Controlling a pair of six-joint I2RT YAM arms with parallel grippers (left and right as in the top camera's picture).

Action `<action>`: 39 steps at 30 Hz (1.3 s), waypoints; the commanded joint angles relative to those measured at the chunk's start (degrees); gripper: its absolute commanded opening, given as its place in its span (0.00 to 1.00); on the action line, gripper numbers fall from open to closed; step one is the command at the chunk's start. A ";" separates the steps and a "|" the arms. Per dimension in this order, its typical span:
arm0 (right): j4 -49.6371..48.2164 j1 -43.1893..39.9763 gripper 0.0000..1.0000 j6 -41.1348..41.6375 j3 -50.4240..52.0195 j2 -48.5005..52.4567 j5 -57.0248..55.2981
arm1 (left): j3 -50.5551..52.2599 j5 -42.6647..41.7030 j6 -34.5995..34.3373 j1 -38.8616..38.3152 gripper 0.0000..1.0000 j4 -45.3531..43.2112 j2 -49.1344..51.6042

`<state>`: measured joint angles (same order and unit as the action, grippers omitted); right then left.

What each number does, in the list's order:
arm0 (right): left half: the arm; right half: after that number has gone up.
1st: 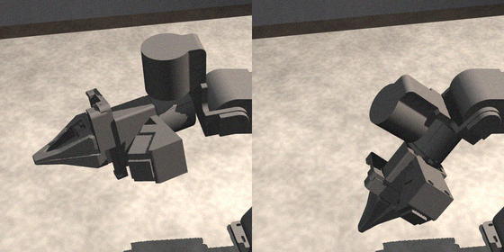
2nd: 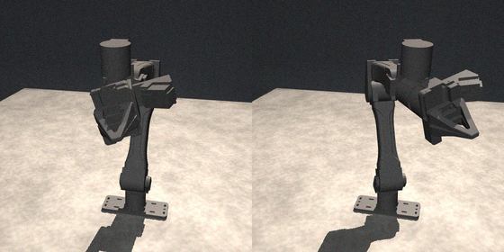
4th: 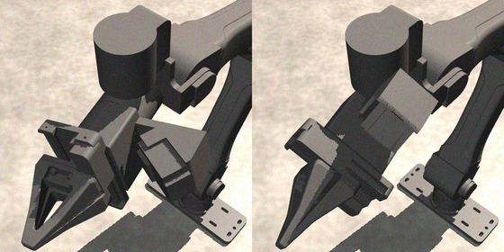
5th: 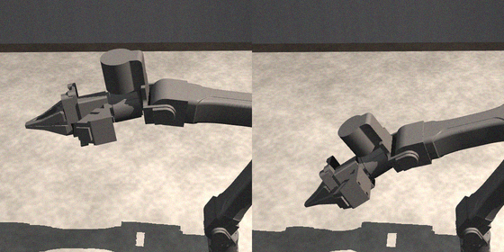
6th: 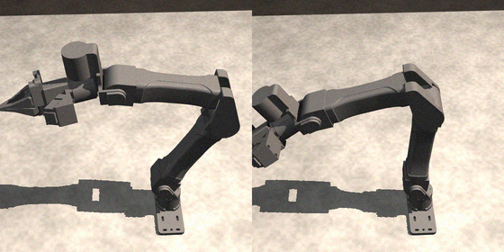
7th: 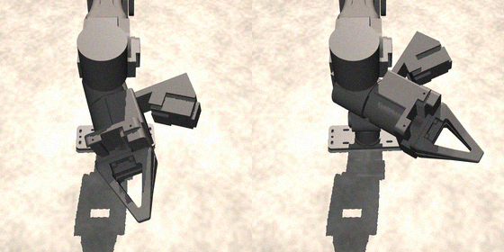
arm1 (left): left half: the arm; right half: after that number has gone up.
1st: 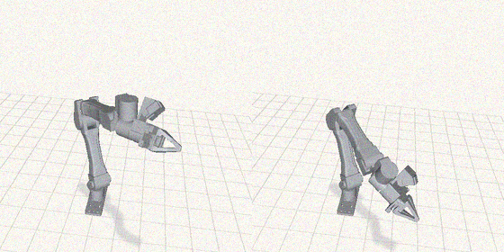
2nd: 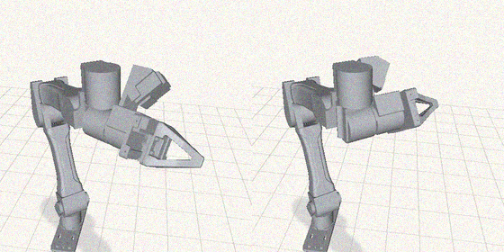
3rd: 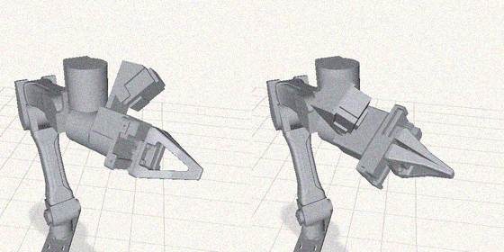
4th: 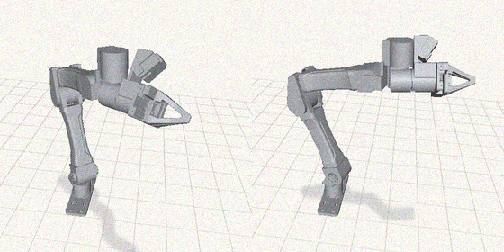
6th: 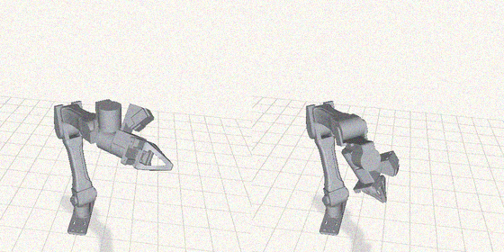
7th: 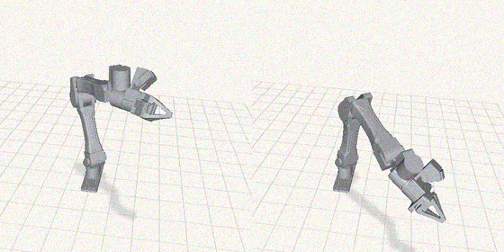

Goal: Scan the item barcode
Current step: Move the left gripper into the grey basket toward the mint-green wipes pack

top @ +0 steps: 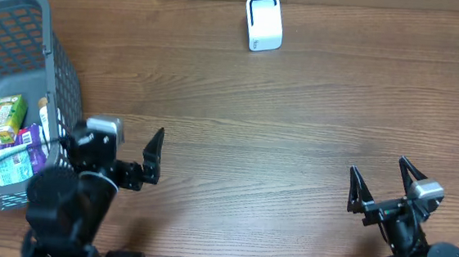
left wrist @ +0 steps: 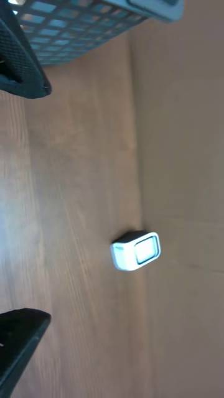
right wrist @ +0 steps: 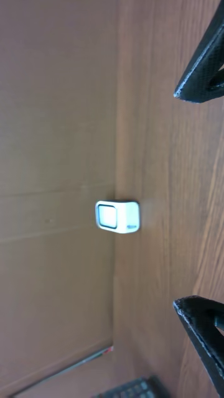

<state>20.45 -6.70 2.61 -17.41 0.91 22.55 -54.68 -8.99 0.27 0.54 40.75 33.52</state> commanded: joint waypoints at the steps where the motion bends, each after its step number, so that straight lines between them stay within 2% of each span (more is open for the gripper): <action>1: 1.09 0.31 1.00 0.39 -5.16 1.75 0.70 | -8.96 -1.55 -1.14 0.57 1.00 4.74 6.23; 9: 4.13 0.31 1.00 0.37 -16.98 14.01 5.66 | -26.45 -1.38 -1.14 0.57 1.00 19.52 20.31; 12: 7.61 0.31 1.00 0.13 -22.82 20.63 7.72 | -31.26 -3.96 -1.14 0.57 0.99 23.10 24.06; 16: 14.80 0.31 1.00 -0.52 -32.09 29.27 9.38 | -32.79 -8.00 -1.14 0.57 1.00 24.30 26.10; 21: 25.33 0.31 1.00 -7.32 -42.36 37.44 11.85 | -32.81 -8.48 -1.09 0.57 1.00 25.81 28.11; 28: 27.96 0.31 1.00 -6.95 -44.87 41.31 15.45 | -33.31 -9.60 -2.64 0.76 0.99 22.56 29.00; 33: 27.67 0.31 1.00 -7.63 -44.87 42.36 15.67 | -38.60 -2.73 -6.86 1.57 1.00 23.39 30.64; 39: 27.85 0.31 1.00 -7.61 -44.87 45.22 14.43 | -53.29 12.96 -10.12 3.06 1.00 32.15 37.29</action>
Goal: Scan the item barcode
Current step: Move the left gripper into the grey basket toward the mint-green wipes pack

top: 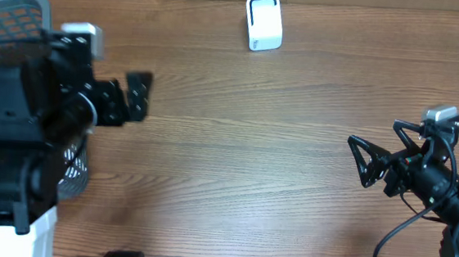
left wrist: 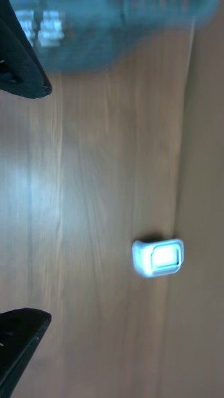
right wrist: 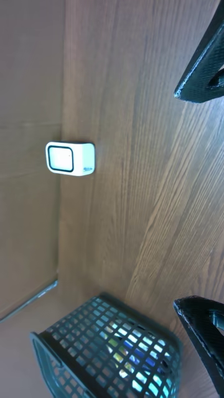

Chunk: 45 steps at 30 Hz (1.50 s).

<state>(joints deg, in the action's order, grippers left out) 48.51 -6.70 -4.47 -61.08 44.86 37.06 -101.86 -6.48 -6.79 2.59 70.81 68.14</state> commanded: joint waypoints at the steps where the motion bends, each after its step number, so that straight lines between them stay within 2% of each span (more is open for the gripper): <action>1: -0.24 0.31 1.00 -0.52 -1.20 1.97 -0.11 | -8.87 13.40 -3.74 1.46 1.00 3.96 4.04; 5: -0.13 0.31 1.00 -0.50 -1.20 4.46 -0.07 | -17.57 23.93 -8.63 4.59 1.00 10.05 8.61; 8: 0.22 0.31 1.00 -0.48 -1.20 5.77 -0.07 | -20.87 27.89 -13.60 8.28 1.00 12.83 10.03; 18: 0.35 0.31 1.00 -0.52 -1.20 6.32 -0.09 | -21.18 24.94 -20.50 29.03 1.00 16.94 13.38; 23: 0.79 0.31 1.00 -0.52 -1.20 6.32 -0.09 | -21.14 22.08 -21.14 36.00 1.00 19.34 18.47; 28: 1.22 0.31 1.00 -0.55 -1.20 6.32 -0.11 | -20.52 18.36 -21.14 41.68 0.96 22.82 24.96; 30: 1.18 0.31 1.00 -0.59 -1.20 6.32 -0.33 | -19.69 18.03 -21.46 42.99 1.00 24.09 27.26; 34: 1.33 0.31 1.00 -1.66 -1.20 6.34 -1.05 | -15.69 17.75 -23.47 44.41 1.00 23.71 29.94; 45: 1.36 0.31 1.00 -1.66 -1.18 7.26 -1.01 | 5.66 17.77 -22.71 44.26 0.99 8.11 30.01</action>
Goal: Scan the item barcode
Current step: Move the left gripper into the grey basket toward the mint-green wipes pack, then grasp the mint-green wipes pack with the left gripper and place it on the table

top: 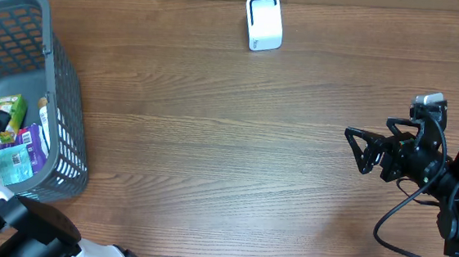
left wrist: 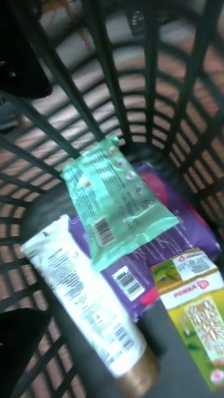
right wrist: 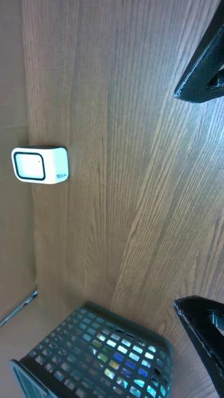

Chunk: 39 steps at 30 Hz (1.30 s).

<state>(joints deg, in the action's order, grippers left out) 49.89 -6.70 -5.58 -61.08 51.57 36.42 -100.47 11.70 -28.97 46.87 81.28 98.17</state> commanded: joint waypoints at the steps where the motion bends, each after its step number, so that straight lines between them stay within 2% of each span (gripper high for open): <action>1: 0.02 0.31 1.00 -0.52 -1.18 0.85 -0.37 | 6.12 -0.55 0.13 -0.02 0.99 -4.20 -0.02; 7: 0.46 0.31 1.00 -0.50 -1.18 2.60 -0.35 | 14.38 -1.25 3.72 -0.02 0.97 -12.66 -0.02; 18: 0.42 0.31 1.00 -0.52 -1.18 3.39 -0.35 | 25.66 -1.84 5.75 -0.04 0.96 -24.22 -0.02; 21: 0.42 0.31 1.00 -0.52 -1.18 3.39 -0.35 | 27.61 -2.32 6.25 -0.02 0.92 -25.83 -0.02; 23: 0.42 0.31 1.00 -0.52 -1.18 3.43 -0.35 | 28.02 -2.29 6.25 -0.02 0.80 -26.03 -0.02; 31: 0.42 0.31 1.00 -0.50 -1.18 4.02 -0.35 | 25.68 -5.88 6.29 -0.20 0.04 -24.85 -0.07; 39: 0.39 0.31 1.00 -0.50 -1.18 4.83 -0.35 | 11.21 -8.50 6.25 -0.52 0.04 -15.61 -0.09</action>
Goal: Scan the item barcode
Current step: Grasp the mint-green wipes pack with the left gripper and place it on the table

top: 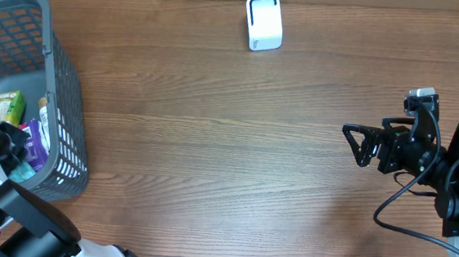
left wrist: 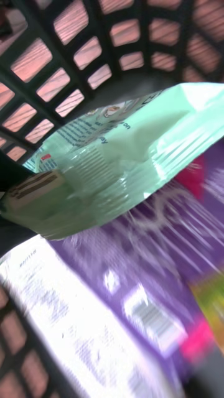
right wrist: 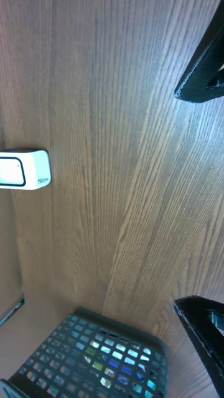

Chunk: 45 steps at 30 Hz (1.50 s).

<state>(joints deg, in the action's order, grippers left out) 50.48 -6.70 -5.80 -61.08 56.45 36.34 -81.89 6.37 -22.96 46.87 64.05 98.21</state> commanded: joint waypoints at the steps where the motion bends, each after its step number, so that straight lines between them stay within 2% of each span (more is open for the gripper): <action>1: -0.20 0.31 1.00 -0.28 -1.18 -0.04 -0.24 | -9.38 -3.28 0.26 -0.59 0.04 2.67 -0.13; 7: -0.20 0.31 1.00 -0.28 -1.18 -0.04 -0.24 | -20.13 -4.98 0.28 -1.22 0.04 8.28 -0.15; 13: -0.20 0.31 1.00 -0.28 -1.18 -0.04 -0.24 | -26.36 -7.45 2.05 -4.17 0.04 11.15 -0.72; 18: -0.17 0.31 1.00 -0.26 -1.18 -0.04 -0.24 | -35.21 -6.95 4.72 -9.62 0.04 14.08 -1.92; 23: 0.22 0.31 1.00 -0.26 -1.18 -0.04 -0.26 | -48.78 -7.37 5.44 -14.95 0.04 19.12 -2.80; 28: 0.46 0.31 1.00 -0.26 -1.18 -0.04 -0.26 | -57.07 -9.18 7.26 -25.31 0.04 23.37 -4.72; 35: 0.96 0.31 1.00 -0.26 -1.18 -0.04 -0.24 | -55.34 -8.74 5.90 -46.93 0.04 28.22 -4.59; 40: 1.79 0.31 1.00 -0.26 -1.18 -0.07 -0.24 | -46.47 -8.13 1.46 -60.59 0.04 29.00 0.11; 44: 2.51 0.31 1.00 -0.26 -1.18 -0.07 -0.26 | -42.36 -2.49 0.52 -65.07 0.05 27.76 3.89; 45: 2.64 0.31 1.00 -0.26 -1.18 -0.07 -0.26 | -42.45 -2.36 0.17 -65.24 0.11 27.71 4.81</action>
<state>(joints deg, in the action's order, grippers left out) 53.10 -6.70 -5.80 -61.08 56.53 35.97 -125.64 -0.03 -20.16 -16.91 91.92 100.60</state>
